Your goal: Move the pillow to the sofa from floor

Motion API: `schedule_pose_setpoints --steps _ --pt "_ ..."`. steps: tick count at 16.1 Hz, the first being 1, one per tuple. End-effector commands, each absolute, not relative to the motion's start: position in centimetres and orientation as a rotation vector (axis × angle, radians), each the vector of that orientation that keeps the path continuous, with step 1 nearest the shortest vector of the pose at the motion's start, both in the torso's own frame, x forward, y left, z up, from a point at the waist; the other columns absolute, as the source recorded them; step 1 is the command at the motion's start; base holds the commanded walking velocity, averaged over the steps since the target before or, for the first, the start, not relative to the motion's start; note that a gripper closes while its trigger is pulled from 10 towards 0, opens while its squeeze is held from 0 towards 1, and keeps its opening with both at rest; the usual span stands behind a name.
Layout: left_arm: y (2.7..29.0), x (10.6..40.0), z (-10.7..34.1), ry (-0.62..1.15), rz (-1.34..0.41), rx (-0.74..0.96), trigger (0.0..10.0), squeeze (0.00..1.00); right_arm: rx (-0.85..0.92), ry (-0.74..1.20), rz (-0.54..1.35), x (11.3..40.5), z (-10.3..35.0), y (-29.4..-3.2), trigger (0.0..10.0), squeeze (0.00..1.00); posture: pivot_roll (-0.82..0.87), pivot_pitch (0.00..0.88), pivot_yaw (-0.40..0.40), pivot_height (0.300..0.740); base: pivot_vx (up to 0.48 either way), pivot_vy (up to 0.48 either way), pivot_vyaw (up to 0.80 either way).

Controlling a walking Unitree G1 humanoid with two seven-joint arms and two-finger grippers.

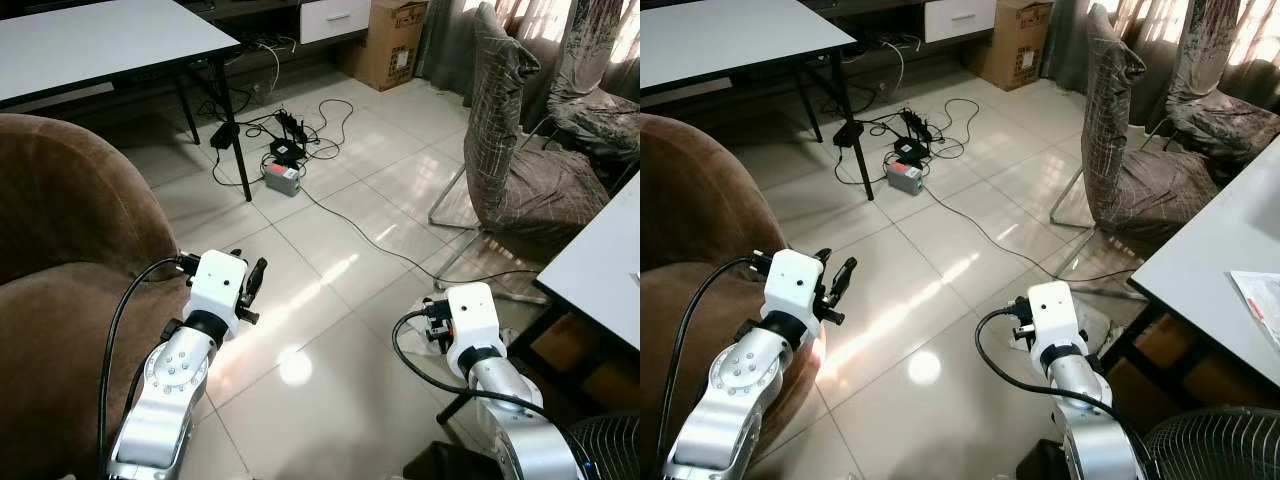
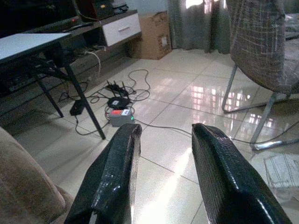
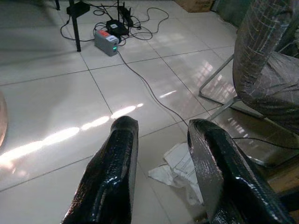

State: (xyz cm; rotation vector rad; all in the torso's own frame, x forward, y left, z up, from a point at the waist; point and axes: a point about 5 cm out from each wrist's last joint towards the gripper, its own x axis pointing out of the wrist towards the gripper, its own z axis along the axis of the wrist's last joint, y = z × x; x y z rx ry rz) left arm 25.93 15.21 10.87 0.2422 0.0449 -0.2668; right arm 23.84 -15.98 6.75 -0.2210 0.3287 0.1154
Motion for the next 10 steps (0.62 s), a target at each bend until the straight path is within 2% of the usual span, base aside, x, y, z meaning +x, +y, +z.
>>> schedule_pose_setpoints --steps 1,10 --pt "15.47 25.97 10.64 0.055 -0.266 0.252 10.0 0.0 -0.207 0.31 0.153 24.28 6.83 -15.74 10.0 0.0 -0.03 0.007 0.001 0.74 0.0 0.0 0.8" --pt "15.66 26.22 10.7 0.058 -0.26 0.257 10.0 0.0 -0.203 0.293 0.175 24.38 6.63 -15.76 10.0 0.0 -0.03 0.017 0.009 0.74 0.0 0.0 0.8"
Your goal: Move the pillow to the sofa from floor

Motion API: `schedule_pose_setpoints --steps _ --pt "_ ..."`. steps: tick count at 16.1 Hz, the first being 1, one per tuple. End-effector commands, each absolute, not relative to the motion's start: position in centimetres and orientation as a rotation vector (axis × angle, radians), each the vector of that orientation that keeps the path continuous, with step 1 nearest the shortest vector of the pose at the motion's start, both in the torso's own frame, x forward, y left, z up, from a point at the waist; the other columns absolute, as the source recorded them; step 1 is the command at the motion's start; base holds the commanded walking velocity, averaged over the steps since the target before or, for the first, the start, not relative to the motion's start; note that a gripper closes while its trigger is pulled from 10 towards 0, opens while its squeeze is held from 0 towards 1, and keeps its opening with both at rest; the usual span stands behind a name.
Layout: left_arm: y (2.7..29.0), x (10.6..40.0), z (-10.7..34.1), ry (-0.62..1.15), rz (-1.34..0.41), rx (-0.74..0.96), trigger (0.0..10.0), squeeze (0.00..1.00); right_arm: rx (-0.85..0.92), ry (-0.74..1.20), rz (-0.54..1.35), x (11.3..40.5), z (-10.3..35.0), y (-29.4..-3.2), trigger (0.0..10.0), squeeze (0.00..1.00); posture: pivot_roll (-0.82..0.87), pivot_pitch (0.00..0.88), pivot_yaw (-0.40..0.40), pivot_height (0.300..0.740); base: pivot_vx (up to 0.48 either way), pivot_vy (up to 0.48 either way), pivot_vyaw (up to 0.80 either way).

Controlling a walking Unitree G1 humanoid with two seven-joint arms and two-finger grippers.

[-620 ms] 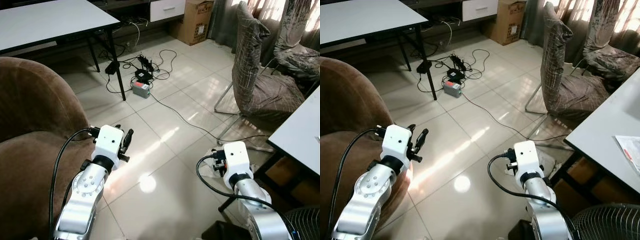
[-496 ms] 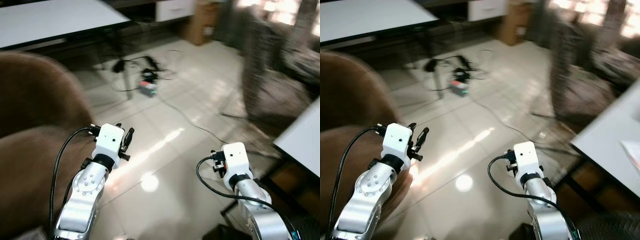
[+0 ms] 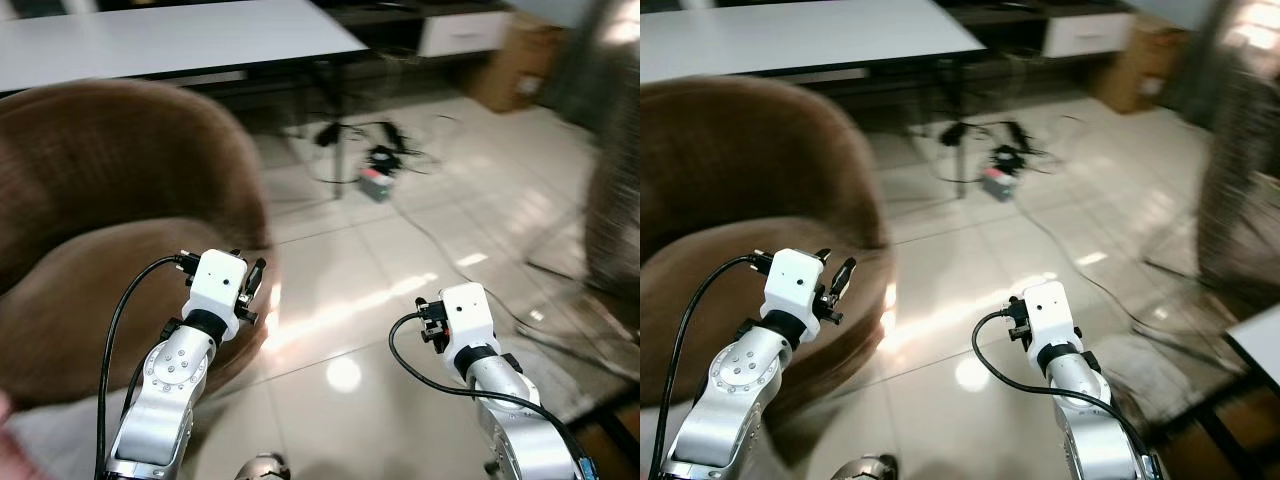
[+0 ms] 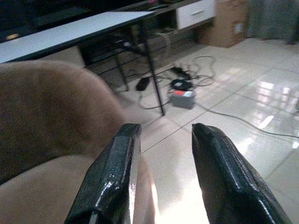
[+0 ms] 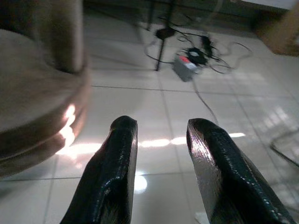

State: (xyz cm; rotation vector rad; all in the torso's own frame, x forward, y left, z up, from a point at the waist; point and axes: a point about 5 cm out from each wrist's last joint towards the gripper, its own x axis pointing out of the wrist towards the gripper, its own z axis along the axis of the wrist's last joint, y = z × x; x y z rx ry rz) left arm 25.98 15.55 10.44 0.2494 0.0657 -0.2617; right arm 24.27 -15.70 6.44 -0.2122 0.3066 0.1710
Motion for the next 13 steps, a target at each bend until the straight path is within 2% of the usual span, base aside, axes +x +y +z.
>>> schedule_pose_setpoints --steps 1,13 --pt "15.7 26.2 10.7 0.058 -0.26 0.257 10.0 0.0 -0.203 0.293 0.175 24.4 6.6 -15.8 10.0 0.0 -0.03 0.017 0.009 0.74 0.0 0.0 0.8" --pt "15.8 26.6 11.3 0.034 -0.2 0.253 10.0 0.0 -0.214 0.274 0.19 24.5 7.6 -15.4 10.0 0.0 -0.03 0.025 0.0 0.74 0.0 0.0 0.8"
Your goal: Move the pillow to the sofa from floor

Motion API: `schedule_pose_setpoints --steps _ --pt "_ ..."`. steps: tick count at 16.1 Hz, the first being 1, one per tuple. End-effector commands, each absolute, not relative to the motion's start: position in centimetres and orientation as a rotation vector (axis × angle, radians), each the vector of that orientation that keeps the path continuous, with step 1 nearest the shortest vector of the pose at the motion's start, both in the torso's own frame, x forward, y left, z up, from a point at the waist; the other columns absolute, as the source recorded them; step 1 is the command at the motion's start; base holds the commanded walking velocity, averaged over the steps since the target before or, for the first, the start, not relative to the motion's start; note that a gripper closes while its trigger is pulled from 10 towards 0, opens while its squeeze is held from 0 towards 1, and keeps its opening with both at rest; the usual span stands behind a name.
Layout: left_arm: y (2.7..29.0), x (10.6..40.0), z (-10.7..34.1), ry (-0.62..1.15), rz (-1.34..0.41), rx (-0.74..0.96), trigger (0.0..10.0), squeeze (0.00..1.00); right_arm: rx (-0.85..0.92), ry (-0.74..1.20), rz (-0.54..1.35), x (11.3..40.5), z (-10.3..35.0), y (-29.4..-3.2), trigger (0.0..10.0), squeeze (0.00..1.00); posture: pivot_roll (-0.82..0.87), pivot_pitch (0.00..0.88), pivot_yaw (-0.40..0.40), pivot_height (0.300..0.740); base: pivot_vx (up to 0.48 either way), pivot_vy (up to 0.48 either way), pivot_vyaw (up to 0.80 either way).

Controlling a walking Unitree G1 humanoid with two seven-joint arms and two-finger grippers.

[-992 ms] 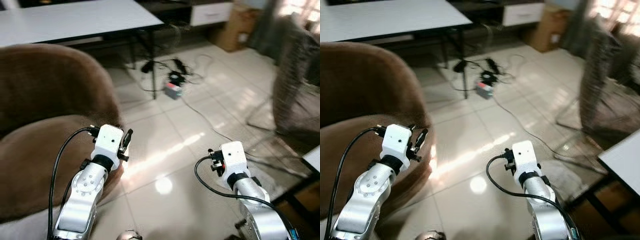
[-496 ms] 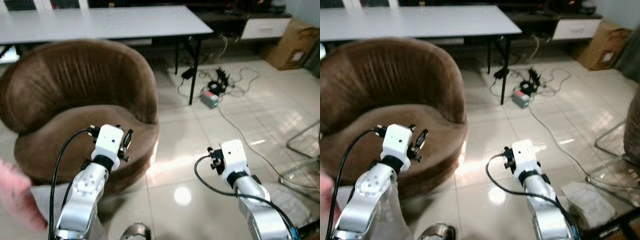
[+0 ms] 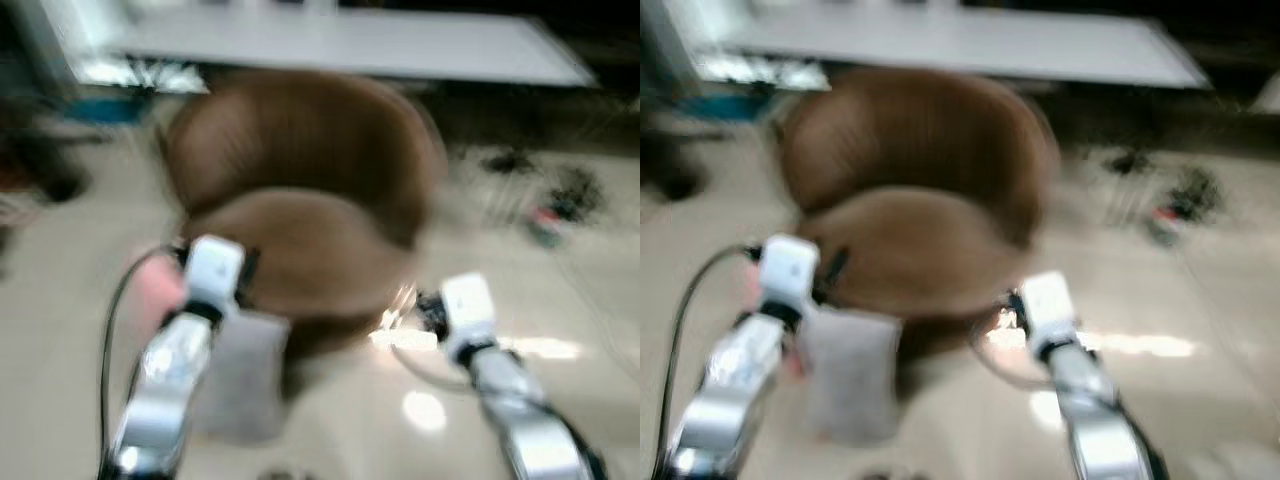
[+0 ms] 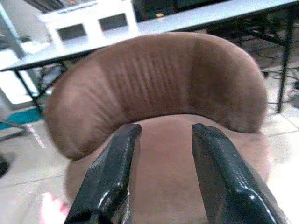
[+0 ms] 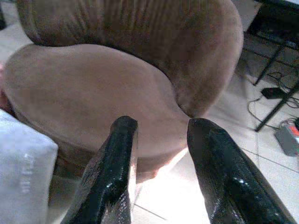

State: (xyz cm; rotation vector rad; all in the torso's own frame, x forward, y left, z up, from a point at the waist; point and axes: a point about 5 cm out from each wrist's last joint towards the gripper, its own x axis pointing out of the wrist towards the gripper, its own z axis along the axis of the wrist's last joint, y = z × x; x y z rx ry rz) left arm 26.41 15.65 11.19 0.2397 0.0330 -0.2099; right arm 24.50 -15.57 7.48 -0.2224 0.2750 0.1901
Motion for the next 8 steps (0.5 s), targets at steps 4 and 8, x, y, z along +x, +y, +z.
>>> schedule_pose_setpoints --steps 4,8 --pt "15.63 26.61 11.48 0.022 -0.214 0.25 10.0 0.0 -0.221 0.277 0.177 24.43 7.73 -15.49 10.0 0.0 -0.03 0.025 -0.002 0.74 0.0 0.0 0.8" --pt "15.52 26.65 11.47 0.026 -0.211 0.235 10.0 0.0 -0.208 0.278 0.142 24.45 7.8 -15.84 10.0 0.0 -0.03 0.028 -0.002 0.74 0.343 0.0 0.0"
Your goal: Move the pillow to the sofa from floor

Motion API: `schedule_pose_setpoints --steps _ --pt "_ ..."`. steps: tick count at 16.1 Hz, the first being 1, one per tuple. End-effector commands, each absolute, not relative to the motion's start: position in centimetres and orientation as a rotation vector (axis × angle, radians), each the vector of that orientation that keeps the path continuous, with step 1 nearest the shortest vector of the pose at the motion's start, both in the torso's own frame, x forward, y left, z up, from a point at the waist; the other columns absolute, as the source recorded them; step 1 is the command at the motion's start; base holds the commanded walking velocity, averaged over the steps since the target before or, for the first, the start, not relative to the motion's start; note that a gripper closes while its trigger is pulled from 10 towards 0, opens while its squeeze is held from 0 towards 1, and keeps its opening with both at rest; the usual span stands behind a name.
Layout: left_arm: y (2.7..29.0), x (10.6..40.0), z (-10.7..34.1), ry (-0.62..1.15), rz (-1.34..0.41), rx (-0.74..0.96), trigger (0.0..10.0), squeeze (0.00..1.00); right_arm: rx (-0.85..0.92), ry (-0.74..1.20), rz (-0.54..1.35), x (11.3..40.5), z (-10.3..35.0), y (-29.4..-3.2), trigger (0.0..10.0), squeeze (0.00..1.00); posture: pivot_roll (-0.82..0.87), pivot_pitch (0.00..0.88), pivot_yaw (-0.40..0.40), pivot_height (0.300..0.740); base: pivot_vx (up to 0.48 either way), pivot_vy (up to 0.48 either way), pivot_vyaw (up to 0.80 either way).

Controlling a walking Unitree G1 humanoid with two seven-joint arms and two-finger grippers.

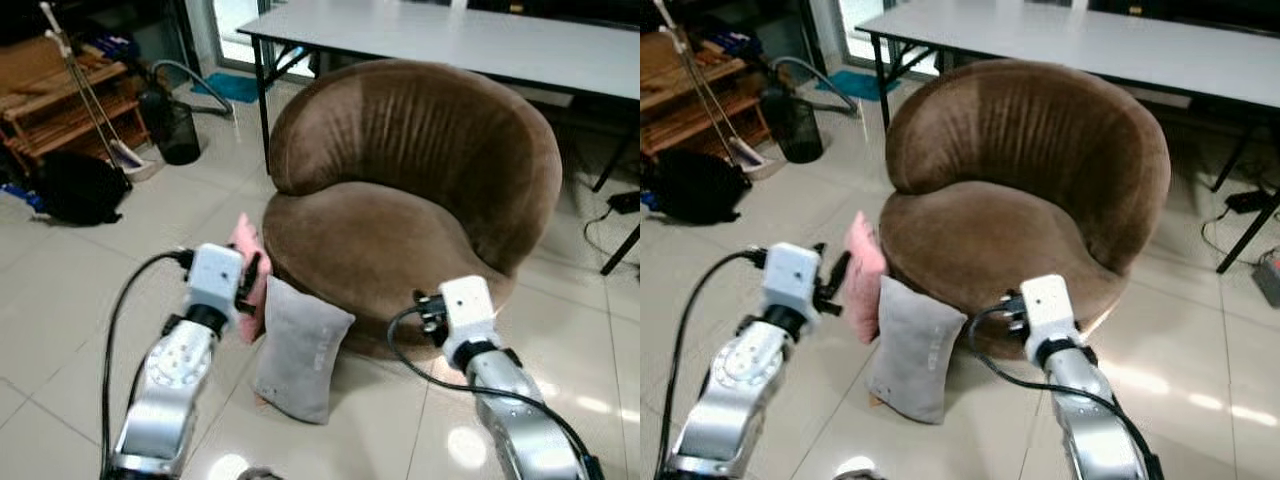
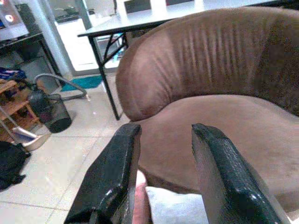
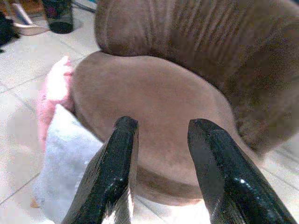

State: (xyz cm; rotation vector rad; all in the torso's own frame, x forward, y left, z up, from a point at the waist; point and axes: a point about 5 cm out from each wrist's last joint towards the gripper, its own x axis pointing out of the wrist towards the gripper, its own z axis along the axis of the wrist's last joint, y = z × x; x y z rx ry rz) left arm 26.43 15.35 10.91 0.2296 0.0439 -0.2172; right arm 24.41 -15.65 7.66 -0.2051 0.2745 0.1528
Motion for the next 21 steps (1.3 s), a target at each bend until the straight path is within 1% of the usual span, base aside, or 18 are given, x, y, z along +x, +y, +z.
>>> schedule_pose_setpoints --steps 1,5,14,15,16,21 --pt "15.52 26.68 11.47 0.026 -0.212 0.235 10.0 0.0 -0.203 0.28 0.132 24.49 7.75 -15.97 10.0 0.0 -0.03 0.028 -0.002 0.74 0.416 0.0 0.0" --pt "15.45 26.69 11.39 0.029 -0.217 0.234 10.0 0.0 -0.225 0.28 0.134 24.63 7.68 -16.24 10.0 0.0 -0.03 0.028 -0.002 0.74 0.414 0.0 0.0" --pt "15.5 26.65 11.27 0.028 -0.225 0.239 10.0 0.0 -0.235 0.278 0.159 24.71 7.48 -15.62 10.0 0.0 -0.02 0.008 -0.004 0.74 0.392 0.0 0.77" --pt "15.52 26.63 11.24 0.029 -0.226 0.239 10.0 0.0 -0.223 0.276 0.155 24.68 7.45 -15.58 10.0 0.0 -0.03 0.006 -0.004 0.74 0.36 0.0 0.0" --pt "15.48 26.65 11.17 0.032 -0.228 0.24 10.0 0.0 -0.218 0.278 0.15 24.68 7.44 -15.64 10.0 0.0 -0.03 0.006 -0.004 0.74 0.274 0.0 0.0" --pt "15.35 26.67 10.99 0.033 -0.234 0.246 10.0 0.0 -0.199 0.303 0.109 24.65 7.21 -16.1 10.0 0.0 -0.03 0.019 -0.003 0.735 0.0 0.0 0.0"
